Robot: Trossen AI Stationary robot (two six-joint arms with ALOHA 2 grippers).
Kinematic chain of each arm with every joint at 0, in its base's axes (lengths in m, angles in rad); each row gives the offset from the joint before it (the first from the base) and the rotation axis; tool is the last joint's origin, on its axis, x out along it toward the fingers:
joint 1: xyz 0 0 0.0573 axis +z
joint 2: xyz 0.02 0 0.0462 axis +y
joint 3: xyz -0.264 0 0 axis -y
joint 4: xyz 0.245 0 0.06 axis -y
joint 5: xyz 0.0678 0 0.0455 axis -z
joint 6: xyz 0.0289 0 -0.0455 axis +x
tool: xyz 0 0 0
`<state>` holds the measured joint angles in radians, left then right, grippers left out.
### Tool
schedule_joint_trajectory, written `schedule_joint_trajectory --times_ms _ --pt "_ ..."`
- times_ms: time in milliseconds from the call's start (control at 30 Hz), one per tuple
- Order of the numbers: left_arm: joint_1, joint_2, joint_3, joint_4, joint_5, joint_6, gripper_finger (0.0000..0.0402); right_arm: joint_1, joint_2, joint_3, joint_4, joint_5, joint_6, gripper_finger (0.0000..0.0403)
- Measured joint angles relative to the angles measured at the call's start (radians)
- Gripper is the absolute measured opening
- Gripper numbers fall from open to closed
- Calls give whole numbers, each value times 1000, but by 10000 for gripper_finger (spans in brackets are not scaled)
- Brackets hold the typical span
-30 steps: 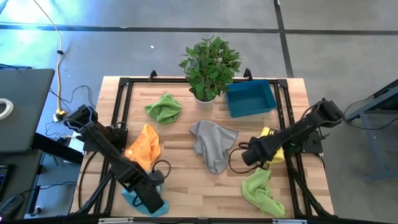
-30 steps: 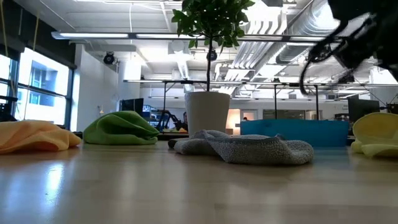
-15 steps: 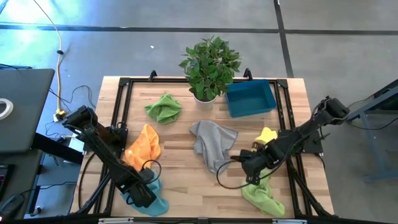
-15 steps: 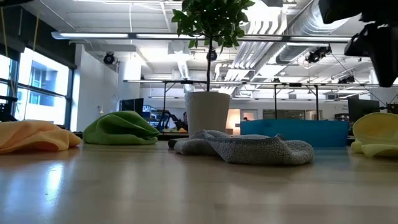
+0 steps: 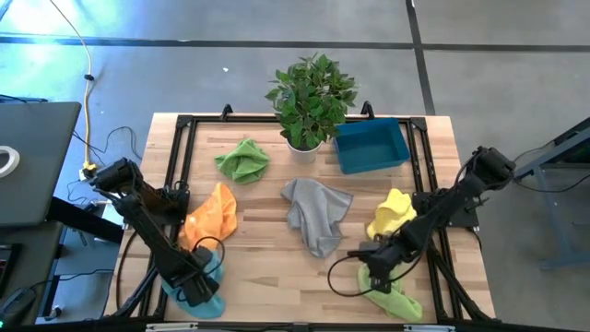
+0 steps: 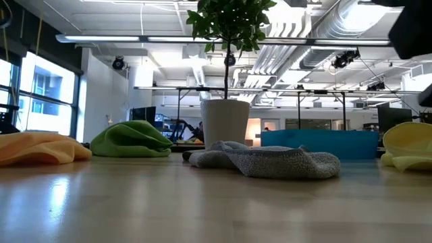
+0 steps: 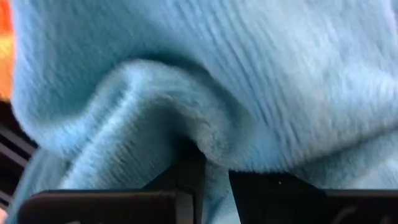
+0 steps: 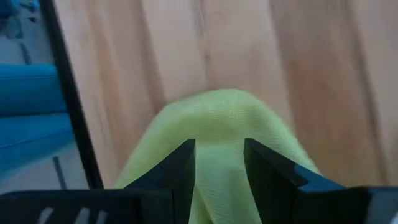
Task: Sort microfiber towel by color & place in baskets
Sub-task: Fold the gray towel
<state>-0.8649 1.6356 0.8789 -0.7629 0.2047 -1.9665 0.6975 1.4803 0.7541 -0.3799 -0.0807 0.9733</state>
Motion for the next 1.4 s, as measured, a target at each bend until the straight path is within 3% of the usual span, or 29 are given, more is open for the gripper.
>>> schedule_joint_trajectory --times_ms 300,400,600,733,933,1033,1200,1300,1400 --pt "27 0 166 -101 -63 48 58 50 -2 -93 -79 0 21 130" --pt "39 0 230 -104 -176 51 58 50 -5 -91 -193 -7 36 130" --pt "85 0 319 -96 -532 132 58 50 1 -64 -433 -48 48 130" --pt "150 0 324 -24 -694 271 58 50 1 -23 -594 -46 48 130" --pt "295 24 324 133 -740 651 58 49 0 30 -659 -23 39 130" --pt "365 37 324 227 -740 870 58 49 0 53 -647 59 35 130" --pt "452 58 323 373 -729 1184 58 49 0 65 -510 366 -17 130" --pt "490 58 323 429 -686 1299 58 32 0 65 -343 537 -83 130" --pt "515 58 323 438 -660 1330 58 -16 0 66 -169 612 -180 130"
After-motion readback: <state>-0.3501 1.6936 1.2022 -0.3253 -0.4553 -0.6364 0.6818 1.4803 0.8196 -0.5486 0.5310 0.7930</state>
